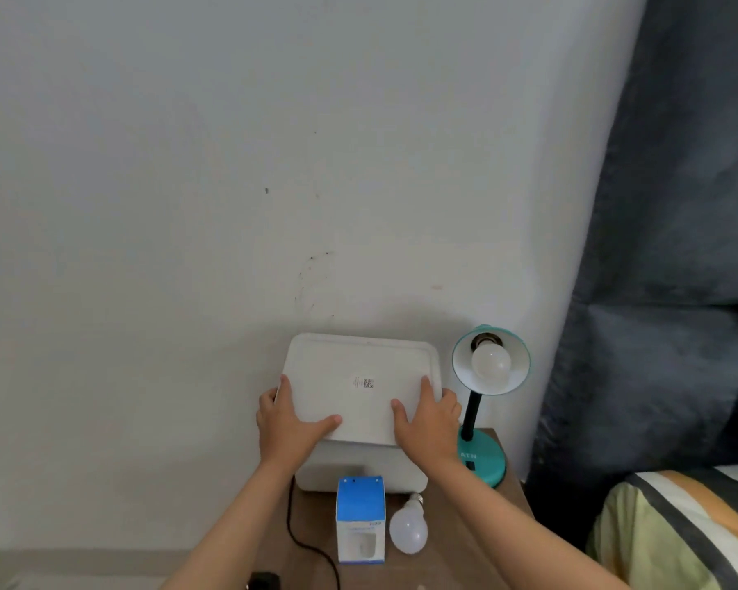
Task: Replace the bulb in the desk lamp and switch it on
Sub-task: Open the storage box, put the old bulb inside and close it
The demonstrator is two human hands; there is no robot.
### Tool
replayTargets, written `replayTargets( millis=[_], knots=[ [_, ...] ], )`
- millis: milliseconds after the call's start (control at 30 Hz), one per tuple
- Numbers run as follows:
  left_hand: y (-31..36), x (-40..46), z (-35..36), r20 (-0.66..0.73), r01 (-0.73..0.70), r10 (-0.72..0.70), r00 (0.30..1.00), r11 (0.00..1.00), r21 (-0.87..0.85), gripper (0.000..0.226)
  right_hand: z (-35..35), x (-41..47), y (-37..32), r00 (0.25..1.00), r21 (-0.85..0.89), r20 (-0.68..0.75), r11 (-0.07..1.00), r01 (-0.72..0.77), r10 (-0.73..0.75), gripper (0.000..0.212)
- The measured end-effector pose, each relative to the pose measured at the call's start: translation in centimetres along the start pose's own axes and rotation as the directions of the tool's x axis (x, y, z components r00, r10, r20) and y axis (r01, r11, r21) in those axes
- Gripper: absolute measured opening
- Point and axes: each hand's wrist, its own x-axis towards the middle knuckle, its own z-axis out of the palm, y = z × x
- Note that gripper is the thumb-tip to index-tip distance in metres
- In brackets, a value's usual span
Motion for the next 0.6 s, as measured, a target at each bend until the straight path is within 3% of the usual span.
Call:
replayTargets(
  millis=[300,600],
  knots=[
    [-1.7,-14.4,-1.2,-0.012,-0.07,0.071,0.997,0.994,0.087,0.107,-5.1,-13.0,4.8,0.996,-0.008,0.08,0.999,-0.046,0.046,0.07],
    [-5.5,-26.9,3.7,0.173,-0.031,0.01,0.985,0.992,0.124,0.087,-6.6,-23.6,13.7,0.958,-0.255,0.138,0.944,-0.21,0.251,0.071]
  ],
)
